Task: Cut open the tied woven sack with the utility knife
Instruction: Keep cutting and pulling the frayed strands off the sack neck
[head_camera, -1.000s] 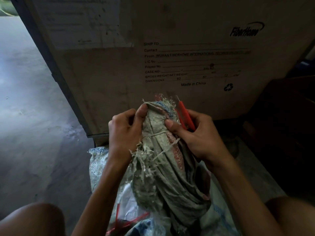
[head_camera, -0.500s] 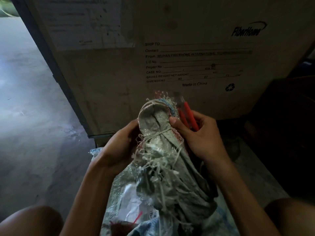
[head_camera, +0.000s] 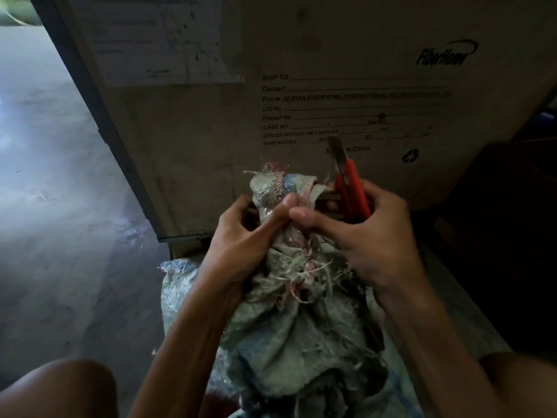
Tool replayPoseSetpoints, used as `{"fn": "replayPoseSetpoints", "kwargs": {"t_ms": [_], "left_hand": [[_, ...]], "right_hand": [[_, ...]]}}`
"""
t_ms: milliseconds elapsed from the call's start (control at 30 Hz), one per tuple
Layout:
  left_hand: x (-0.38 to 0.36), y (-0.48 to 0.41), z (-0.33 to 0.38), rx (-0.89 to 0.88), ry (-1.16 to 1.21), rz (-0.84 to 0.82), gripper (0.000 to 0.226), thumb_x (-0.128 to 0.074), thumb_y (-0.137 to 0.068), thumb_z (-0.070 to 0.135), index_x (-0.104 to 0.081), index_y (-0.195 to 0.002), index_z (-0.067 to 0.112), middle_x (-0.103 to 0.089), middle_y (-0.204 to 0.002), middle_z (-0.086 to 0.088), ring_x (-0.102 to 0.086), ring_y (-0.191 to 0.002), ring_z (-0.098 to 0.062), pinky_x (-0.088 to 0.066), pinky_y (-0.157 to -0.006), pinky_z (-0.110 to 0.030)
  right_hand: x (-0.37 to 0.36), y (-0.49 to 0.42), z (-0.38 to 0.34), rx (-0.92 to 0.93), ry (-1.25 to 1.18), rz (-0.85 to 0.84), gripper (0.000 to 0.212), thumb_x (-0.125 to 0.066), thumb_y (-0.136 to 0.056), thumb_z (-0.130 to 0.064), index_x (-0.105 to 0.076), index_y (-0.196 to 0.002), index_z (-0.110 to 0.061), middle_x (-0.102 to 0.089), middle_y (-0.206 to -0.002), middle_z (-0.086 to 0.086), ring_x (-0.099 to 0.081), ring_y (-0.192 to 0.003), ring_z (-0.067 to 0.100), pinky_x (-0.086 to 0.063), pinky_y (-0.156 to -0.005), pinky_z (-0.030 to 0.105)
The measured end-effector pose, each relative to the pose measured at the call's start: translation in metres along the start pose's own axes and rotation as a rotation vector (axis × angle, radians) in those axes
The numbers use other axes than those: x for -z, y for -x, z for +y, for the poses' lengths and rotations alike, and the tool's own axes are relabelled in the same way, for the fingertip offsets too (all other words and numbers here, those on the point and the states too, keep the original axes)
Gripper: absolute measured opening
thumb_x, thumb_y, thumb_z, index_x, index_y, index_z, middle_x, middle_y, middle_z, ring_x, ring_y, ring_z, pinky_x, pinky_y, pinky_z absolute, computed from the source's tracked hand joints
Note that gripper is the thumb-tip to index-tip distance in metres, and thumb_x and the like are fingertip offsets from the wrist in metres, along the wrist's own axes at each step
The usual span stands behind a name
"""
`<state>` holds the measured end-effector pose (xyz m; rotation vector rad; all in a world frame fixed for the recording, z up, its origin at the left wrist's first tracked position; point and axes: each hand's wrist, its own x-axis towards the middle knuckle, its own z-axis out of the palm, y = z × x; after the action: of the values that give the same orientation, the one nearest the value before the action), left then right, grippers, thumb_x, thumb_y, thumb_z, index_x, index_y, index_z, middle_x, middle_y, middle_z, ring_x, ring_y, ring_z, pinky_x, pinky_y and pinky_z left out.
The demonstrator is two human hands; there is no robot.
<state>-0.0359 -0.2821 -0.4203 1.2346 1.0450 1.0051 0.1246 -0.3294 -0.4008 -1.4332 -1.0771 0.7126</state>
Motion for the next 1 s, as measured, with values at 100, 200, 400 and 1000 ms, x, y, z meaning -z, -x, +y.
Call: {"fn": "replayPoseSetpoints", "kwargs": {"t_ms": [100,200,400,1000], "left_hand": [[0.002,0.001,0.011,-0.016,-0.024,-0.108,0.092,-0.062,-0.070,0.082,-0.061,-0.123,0.006,-0.075,-0.106,-0.014,-0.072,-0.092,-0.035,-0.059,-0.084,-0.044],[0.012,0.004,0.024,0.039,0.103,-0.236,0.079,-0.064,-0.075,0.055,-0.057,-0.126,-0.004,-0.072,-0.116,-0.026,-0.074,-0.104,-0.034,-0.061,-0.092,-0.037],[0.014,0.008,0.014,0.016,0.158,-0.239,0.053,-0.082,-0.063,0.027,-0.074,-0.108,0.000,-0.079,-0.095,-0.020,-0.078,-0.091,-0.030,-0.064,-0.085,-0.038],[-0.008,0.000,0.000,-0.038,0.174,-0.018,0.066,-0.066,-0.070,0.073,-0.065,-0.075,0.008,-0.063,-0.063,-0.013,-0.065,-0.064,-0.015,-0.056,-0.061,-0.029]], "right_hand": [[0.018,-0.012,0.002,-0.052,-0.146,-0.087,0.055,-0.093,-0.056,-0.038,-0.073,-0.102,-0.017,-0.077,-0.079,-0.008,-0.075,-0.075,0.007,-0.058,-0.068,0.022],[0.030,-0.020,0.005,-0.101,-0.201,-0.148,0.058,-0.088,-0.060,-0.037,-0.069,-0.106,-0.010,-0.071,-0.066,-0.015,-0.068,-0.060,-0.002,-0.052,-0.059,0.013],[0.040,-0.019,0.007,-0.046,-0.131,-0.217,0.047,-0.087,-0.068,-0.036,-0.074,-0.110,-0.021,-0.080,-0.101,0.001,-0.077,-0.094,0.015,-0.061,-0.078,0.026],[0.011,0.030,-0.044,0.161,0.107,-0.050,0.050,-0.080,-0.063,-0.067,-0.064,-0.104,-0.044,-0.071,-0.091,-0.014,-0.070,-0.078,-0.004,-0.053,-0.057,0.010]]}}
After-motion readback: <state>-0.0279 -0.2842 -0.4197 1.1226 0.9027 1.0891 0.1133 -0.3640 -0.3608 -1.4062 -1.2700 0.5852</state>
